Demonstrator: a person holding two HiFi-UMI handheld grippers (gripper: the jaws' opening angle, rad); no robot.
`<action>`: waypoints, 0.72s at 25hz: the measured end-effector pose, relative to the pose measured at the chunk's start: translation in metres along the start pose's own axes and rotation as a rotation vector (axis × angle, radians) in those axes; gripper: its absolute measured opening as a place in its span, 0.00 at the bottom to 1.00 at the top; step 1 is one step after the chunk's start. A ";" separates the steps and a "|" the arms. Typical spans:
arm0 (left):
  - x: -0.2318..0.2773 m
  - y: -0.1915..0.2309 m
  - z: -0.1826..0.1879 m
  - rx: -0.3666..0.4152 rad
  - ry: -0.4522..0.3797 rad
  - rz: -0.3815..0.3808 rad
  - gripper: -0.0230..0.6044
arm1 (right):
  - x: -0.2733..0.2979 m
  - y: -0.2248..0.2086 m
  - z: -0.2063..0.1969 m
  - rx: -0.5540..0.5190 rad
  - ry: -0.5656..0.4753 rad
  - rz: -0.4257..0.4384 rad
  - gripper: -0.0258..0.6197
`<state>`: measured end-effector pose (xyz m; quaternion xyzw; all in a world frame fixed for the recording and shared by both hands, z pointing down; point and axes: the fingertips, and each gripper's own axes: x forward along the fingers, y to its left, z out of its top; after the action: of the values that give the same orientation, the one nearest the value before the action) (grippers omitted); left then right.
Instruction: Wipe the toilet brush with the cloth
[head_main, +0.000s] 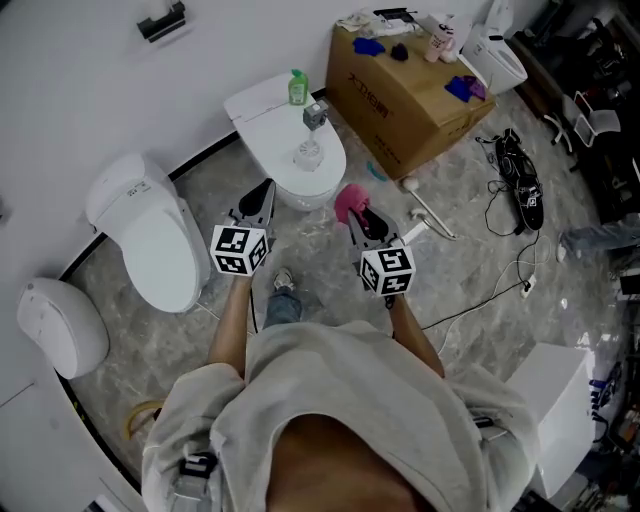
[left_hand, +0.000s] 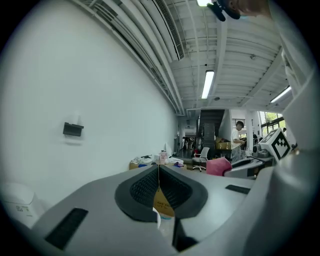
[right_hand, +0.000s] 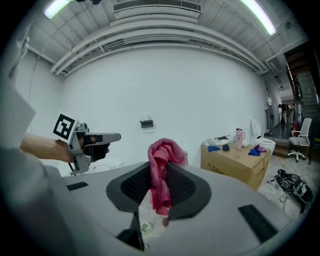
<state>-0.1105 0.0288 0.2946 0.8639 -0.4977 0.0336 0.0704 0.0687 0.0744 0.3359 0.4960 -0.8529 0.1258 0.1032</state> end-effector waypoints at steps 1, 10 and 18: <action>0.009 0.009 0.005 0.004 -0.004 -0.011 0.07 | 0.010 -0.001 0.004 -0.001 0.004 -0.009 0.20; 0.074 0.086 0.025 -0.004 -0.015 -0.087 0.07 | 0.087 -0.013 0.038 -0.022 0.023 -0.091 0.20; 0.125 0.122 0.033 0.024 0.003 -0.179 0.07 | 0.132 -0.024 0.051 -0.003 0.021 -0.166 0.20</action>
<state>-0.1532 -0.1434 0.2887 0.9056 -0.4178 0.0346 0.0637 0.0227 -0.0613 0.3297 0.5634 -0.8080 0.1209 0.1231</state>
